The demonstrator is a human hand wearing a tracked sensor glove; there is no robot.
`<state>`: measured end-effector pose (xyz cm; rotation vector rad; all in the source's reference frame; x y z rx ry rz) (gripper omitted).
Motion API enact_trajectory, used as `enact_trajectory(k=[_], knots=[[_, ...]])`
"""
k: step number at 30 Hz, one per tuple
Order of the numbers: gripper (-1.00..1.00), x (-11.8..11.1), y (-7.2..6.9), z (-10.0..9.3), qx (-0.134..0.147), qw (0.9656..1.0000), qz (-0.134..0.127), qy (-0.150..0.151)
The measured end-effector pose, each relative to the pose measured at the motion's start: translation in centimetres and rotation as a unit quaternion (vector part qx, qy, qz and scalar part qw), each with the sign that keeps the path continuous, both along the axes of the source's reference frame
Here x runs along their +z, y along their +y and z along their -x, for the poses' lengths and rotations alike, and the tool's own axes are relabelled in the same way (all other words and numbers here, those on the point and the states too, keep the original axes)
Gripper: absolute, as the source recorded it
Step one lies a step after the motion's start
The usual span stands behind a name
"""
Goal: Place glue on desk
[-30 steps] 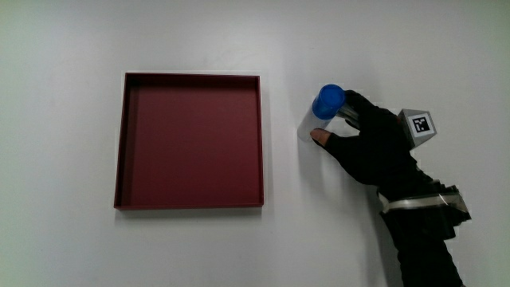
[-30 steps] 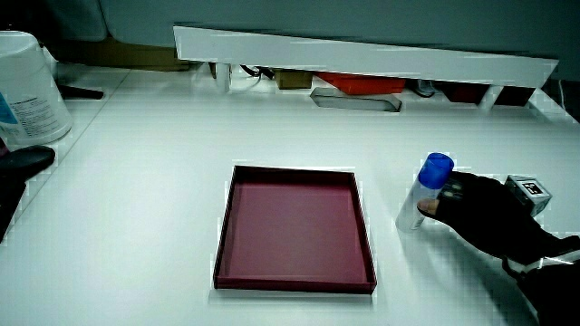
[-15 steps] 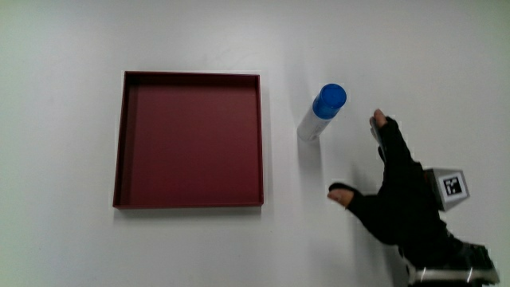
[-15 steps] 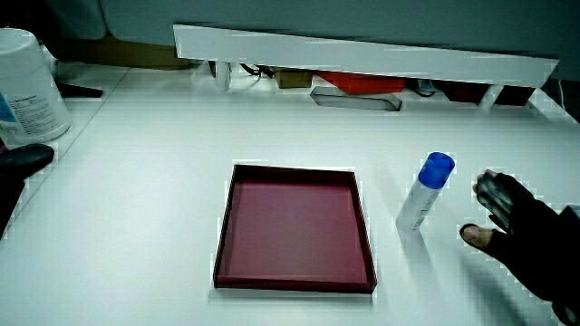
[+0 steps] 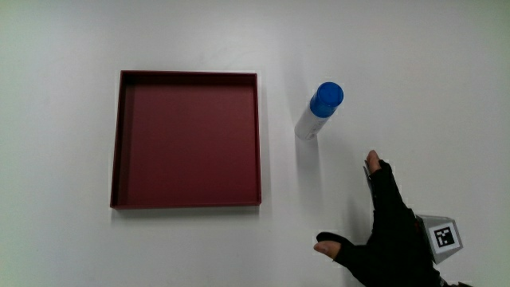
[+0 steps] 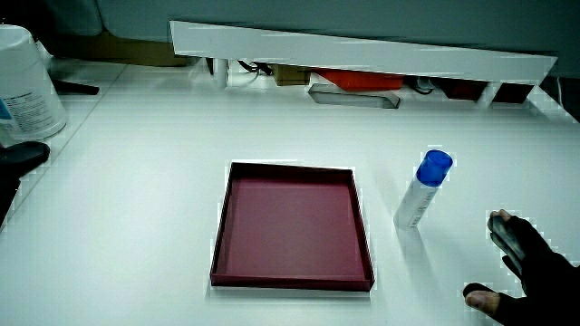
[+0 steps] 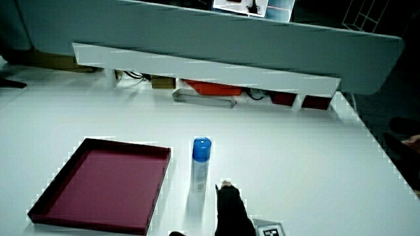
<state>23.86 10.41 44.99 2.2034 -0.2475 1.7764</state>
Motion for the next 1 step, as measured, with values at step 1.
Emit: enact_trajectory(k=[1], knots=[[-1.00, 0.17, 0.06, -0.13, 0.002, 1.0000, 0.001, 0.002]])
